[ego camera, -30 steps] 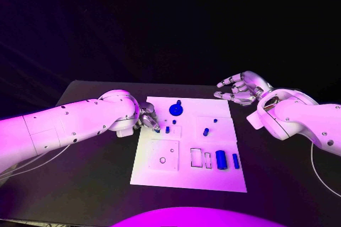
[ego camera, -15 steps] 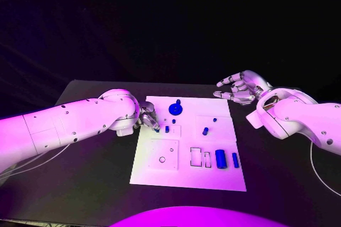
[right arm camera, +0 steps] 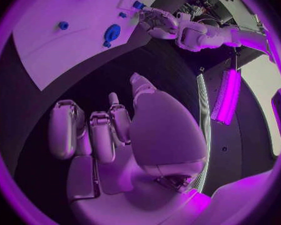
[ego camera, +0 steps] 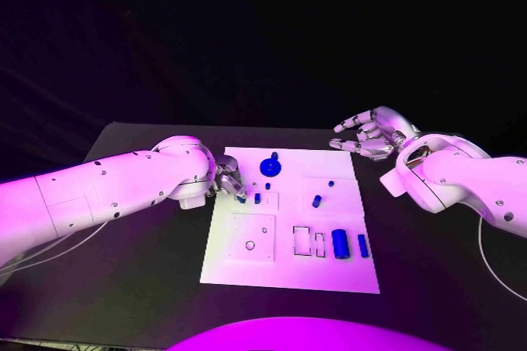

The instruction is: Assemble the parts on the task board

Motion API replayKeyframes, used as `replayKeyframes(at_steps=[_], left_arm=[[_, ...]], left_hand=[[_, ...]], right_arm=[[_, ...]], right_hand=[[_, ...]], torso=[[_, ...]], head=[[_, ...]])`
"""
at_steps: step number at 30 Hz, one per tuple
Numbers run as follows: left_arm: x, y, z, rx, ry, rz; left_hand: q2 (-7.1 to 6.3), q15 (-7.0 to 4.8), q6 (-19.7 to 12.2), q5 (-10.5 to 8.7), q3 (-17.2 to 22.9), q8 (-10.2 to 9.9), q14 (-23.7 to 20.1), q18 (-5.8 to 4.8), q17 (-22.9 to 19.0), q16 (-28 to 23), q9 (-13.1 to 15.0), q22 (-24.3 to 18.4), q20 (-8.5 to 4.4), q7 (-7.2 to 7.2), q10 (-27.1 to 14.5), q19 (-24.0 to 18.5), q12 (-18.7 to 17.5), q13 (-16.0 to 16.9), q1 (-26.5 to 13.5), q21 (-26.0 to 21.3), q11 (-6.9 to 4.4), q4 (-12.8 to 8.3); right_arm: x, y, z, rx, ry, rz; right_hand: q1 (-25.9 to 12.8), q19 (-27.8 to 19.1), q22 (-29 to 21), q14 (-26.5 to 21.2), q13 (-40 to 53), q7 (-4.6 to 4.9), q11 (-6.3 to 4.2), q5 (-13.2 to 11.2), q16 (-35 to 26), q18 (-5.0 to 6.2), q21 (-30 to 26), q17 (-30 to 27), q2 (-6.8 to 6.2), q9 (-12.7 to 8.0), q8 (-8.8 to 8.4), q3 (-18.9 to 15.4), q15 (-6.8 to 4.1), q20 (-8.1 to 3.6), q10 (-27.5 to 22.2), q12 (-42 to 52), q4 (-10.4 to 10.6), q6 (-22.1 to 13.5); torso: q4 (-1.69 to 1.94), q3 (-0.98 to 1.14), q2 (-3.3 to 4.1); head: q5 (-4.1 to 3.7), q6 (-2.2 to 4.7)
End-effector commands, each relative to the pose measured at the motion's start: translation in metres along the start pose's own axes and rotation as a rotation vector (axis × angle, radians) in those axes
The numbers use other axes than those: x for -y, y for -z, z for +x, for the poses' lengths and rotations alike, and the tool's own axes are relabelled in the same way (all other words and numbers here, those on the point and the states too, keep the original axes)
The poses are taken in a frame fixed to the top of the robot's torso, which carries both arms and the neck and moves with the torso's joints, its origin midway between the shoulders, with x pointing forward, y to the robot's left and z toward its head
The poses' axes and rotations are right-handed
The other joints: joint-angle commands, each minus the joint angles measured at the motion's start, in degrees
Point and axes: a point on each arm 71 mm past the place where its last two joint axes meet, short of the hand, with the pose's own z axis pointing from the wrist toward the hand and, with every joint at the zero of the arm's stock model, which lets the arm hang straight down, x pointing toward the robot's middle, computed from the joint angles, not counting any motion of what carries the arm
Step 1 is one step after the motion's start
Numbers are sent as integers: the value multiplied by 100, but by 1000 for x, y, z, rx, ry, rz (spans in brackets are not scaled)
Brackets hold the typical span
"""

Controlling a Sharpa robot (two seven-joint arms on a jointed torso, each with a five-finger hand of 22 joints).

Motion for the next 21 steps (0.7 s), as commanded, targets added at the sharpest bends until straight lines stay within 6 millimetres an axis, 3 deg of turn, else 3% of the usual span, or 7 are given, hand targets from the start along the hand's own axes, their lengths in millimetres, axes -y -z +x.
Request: replayKeyframes(at_steps=[1,21], left_arm=[[4,-1,6,-35,-17,10],[1,-2,6,-37,-38,0]], left_hand=[[0,-33,213,-22,345,11,605,-73,1509,37,-17,11,-45,-214,65,13,38,25,-53,5,-5,-385],[-68,-67,320,-80,-15,-22,605,-78,1509,37,-135,21,-79,-275,124,31,88,141,-267,-3,-49,-173]], right_arm=[[-1,0,1,-13,8,-18],[-2,1,1,-11,7,-18]], right_hand=[[-51,-28,650,484,341,1,0,27,-33,98,-21,999,22,-12,43,-17,-28,-10,-34,-25,-13,4],[-54,-28,650,485,339,1,0,27,-31,98,-21,1003,22,-13,43,-17,-28,-10,-36,-27,-12,3]], torso=[[1,1,-6],[3,-4,-5]], head=[[3,-9],[3,-30]])
